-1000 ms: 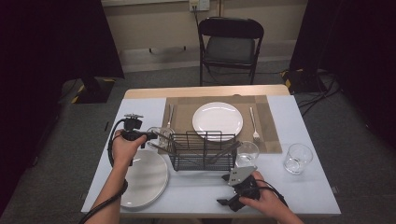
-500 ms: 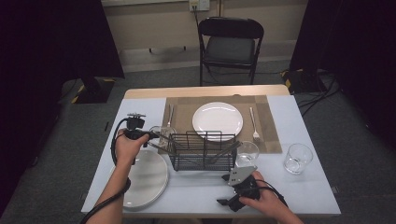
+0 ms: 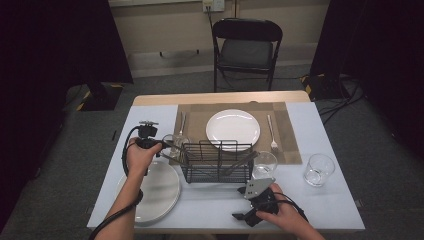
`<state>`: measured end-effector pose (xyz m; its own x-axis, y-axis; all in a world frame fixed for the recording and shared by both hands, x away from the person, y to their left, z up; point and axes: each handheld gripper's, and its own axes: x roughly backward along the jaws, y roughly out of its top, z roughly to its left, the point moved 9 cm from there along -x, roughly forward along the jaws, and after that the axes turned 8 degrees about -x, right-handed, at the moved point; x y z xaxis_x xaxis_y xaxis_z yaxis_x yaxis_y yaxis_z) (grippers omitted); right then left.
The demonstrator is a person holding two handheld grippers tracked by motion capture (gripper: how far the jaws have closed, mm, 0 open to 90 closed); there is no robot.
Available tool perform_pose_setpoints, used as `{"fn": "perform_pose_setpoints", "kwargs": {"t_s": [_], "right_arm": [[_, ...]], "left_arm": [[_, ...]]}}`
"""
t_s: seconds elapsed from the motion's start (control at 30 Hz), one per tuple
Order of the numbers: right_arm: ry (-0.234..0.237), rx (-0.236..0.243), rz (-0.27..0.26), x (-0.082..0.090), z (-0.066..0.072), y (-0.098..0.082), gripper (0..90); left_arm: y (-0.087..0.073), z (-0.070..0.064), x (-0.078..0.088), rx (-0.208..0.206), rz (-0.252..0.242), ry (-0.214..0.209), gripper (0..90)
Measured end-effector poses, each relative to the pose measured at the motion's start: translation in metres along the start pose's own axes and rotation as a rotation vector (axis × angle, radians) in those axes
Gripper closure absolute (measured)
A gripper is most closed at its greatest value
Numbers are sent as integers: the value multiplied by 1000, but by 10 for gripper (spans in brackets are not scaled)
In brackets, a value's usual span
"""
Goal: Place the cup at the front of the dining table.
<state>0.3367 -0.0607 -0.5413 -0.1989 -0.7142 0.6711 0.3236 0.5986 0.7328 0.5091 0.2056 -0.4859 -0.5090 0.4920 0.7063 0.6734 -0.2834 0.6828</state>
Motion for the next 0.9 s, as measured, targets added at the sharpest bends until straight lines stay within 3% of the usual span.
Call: {"fn": "perform_pose_setpoints", "kwargs": {"t_s": [0.9], "right_arm": [[0, 0, 0, 0, 0, 0, 161]], "left_arm": [[-2, 0, -13, 15, 11, -5, 850]]}}
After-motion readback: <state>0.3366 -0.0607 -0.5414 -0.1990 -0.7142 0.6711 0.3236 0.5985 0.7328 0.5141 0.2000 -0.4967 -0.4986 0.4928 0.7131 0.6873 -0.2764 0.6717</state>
